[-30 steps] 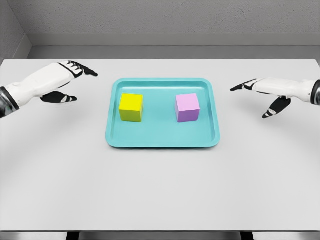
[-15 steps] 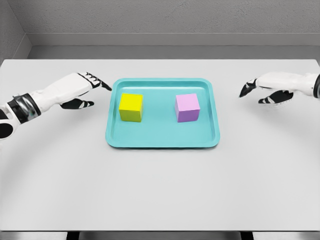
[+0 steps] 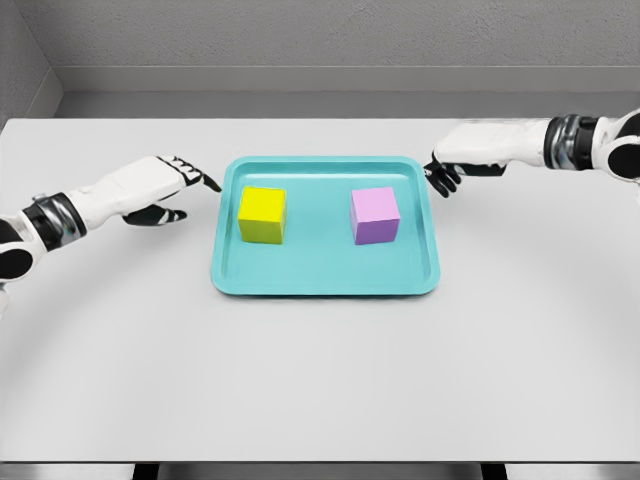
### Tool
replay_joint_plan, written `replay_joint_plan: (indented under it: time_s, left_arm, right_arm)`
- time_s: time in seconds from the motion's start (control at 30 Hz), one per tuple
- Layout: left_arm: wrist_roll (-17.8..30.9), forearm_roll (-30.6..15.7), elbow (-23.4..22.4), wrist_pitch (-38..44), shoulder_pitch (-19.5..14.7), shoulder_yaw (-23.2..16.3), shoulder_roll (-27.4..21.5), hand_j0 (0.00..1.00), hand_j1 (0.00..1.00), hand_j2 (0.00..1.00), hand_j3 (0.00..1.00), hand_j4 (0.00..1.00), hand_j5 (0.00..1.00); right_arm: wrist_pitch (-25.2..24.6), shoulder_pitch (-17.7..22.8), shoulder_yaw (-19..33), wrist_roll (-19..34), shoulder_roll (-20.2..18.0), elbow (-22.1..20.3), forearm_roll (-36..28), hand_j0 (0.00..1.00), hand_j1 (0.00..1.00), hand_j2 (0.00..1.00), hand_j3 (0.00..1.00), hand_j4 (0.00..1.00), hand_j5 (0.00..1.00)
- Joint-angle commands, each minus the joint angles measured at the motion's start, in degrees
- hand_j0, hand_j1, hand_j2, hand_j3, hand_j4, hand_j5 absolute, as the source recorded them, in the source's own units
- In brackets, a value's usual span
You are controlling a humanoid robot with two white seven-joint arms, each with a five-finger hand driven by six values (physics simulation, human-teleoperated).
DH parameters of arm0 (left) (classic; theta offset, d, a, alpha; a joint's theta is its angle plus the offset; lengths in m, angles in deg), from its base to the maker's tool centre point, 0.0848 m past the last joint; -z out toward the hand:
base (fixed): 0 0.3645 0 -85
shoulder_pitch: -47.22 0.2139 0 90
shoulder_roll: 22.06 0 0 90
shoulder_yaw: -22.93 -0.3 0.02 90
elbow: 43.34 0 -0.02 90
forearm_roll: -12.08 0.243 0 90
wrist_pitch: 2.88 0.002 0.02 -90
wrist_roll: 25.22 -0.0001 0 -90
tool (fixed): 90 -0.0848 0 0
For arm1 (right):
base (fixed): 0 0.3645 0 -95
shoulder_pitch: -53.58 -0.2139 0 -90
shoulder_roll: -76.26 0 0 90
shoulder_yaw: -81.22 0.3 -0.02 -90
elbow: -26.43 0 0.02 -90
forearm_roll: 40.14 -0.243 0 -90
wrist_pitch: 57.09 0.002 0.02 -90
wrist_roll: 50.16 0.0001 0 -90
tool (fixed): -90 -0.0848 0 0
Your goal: Push two cubes
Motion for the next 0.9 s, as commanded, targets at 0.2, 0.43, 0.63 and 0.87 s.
replay_joint_plan:
  time_s: [0.2, 0.43, 0.63, 0.87]
  left_arm:
    - [-0.12, 0.31, -0.95, 0.08, -0.18, 0.10, 1.75, 0.71, 0.71, 0.71, 0.71, 0.71, 0.71]
    - [-0.20, 0.31, -1.13, 0.08, -0.26, 0.02, 1.67, 0.71, 0.71, 0.71, 0.71, 0.71, 0.71]
    - [-0.38, 0.13, -0.34, 0.08, -0.26, 0.10, 1.31, 0.71, 0.71, 0.71, 0.71, 0.71, 0.71]
    - [-0.47, -0.13, 2.65, 0.08, 0.26, -0.07, 1.40, 0.71, 0.71, 0.71, 0.71, 0.71, 0.71]
  right_arm:
    - [-0.12, -1.32, -7.48, -0.01, 1.42, 0.17, 2.58, 0.10, 0.10, 0.10, 0.10, 0.10, 0.10]
    - [-0.12, -1.32, -7.57, -0.01, 1.42, 0.43, 2.67, 0.10, 0.10, 0.10, 0.10, 0.10, 0.10]
    - [-0.12, -1.41, -7.57, -0.01, 2.03, 1.75, 3.81, 0.10, 0.10, 0.10, 0.10, 0.10, 0.10]
    - [-0.12, -2.73, -9.15, -0.01, 3.88, 3.51, 4.52, 0.10, 0.10, 0.10, 0.10, 0.10, 0.10]
